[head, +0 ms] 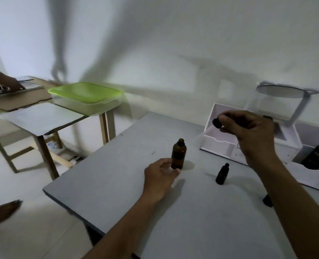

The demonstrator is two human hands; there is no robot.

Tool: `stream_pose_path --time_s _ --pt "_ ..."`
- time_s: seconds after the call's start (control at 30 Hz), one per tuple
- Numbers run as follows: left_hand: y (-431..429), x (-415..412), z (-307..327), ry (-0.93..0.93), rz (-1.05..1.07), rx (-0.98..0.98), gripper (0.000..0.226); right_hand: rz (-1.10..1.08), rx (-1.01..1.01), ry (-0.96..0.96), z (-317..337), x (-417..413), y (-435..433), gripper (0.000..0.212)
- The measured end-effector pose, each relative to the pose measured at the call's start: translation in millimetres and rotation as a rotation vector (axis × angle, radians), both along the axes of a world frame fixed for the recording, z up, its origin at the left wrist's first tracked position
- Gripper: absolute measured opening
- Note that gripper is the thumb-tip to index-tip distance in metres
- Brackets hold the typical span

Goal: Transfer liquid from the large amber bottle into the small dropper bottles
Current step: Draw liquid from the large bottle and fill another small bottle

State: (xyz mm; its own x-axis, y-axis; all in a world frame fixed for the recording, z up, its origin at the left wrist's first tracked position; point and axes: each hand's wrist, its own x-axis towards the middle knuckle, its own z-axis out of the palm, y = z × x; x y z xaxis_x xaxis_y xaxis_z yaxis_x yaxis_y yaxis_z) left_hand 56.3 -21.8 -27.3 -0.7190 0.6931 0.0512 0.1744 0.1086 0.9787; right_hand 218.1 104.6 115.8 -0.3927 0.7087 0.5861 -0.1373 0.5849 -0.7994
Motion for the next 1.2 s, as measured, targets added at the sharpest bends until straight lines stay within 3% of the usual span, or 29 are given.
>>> stream_pose_path --time_s 0.5,0.67,0.93,1.2 --pt "28 -28 -2 0.112 -0.011 0.003 0.068 0.032 0.012 -0.132 -13 -58 16 0.011" --pt "32 -28 -6 0.148 -0.025 0.008 0.062 0.05 0.064 -0.176 -16 -65 12 0.007" --pt "30 -28 -5 0.133 -0.032 0.027 0.053 0.054 0.019 -0.046 3 -55 17 0.009" --pt "31 -28 -4 0.123 -0.032 0.031 0.051 0.028 0.055 -0.136 -1 -59 23 0.007"
